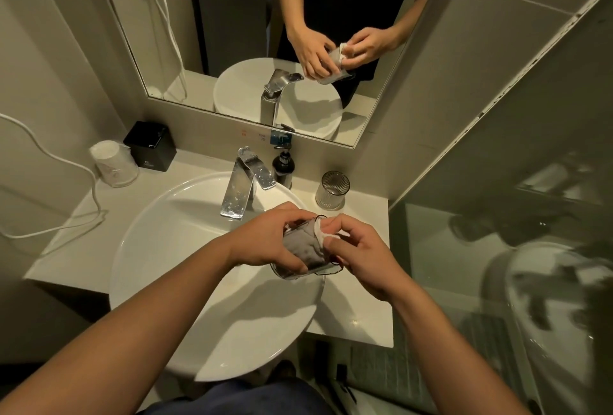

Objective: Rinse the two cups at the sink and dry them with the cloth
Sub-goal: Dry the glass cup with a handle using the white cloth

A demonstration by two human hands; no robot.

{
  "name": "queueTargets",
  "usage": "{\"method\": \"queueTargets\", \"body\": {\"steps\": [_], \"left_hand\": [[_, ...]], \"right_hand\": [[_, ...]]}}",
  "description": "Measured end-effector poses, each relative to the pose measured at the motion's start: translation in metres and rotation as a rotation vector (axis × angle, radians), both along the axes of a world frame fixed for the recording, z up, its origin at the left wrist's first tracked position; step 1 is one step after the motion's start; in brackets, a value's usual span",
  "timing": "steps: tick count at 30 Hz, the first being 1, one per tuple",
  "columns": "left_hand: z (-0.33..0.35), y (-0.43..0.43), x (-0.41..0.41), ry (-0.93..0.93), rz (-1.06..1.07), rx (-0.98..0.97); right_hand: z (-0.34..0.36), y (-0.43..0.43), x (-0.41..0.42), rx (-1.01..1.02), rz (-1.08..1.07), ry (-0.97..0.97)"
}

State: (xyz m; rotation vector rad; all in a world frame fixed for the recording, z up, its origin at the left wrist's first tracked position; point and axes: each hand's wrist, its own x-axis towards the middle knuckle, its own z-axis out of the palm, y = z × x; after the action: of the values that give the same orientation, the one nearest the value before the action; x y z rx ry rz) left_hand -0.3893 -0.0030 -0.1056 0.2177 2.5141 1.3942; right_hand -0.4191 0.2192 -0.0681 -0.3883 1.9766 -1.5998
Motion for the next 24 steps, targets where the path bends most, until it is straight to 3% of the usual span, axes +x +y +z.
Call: {"method": "queueTargets", "body": {"steps": [3,9,18,21,24], "left_hand": [[0.001,0.0,0.0,-0.023,0.023,0.053],[0.0,-0.003,0.002,-0.104,0.116,0.268],[-0.007,-0.006,0.0,-0.188,0.098,0.453],[-0.013,-0.005,-0.001,-0.181,0.118,0.447],[-0.017,-0.002,-0.002,-0.098,0.119,0.302]], "right_hand": [[-0.001,0.001,0.0,-0.029,-0.01,0.071],[0.0,0.005,0.0,-0.164,-0.051,-0.119],[0.001,0.009,0.005,-0.259,-0.03,-0.185],[-0.005,0.011,0.006,-0.282,-0.03,-0.199],[-0.01,0.013,0.008,-0.309,-0.081,-0.227]]}}
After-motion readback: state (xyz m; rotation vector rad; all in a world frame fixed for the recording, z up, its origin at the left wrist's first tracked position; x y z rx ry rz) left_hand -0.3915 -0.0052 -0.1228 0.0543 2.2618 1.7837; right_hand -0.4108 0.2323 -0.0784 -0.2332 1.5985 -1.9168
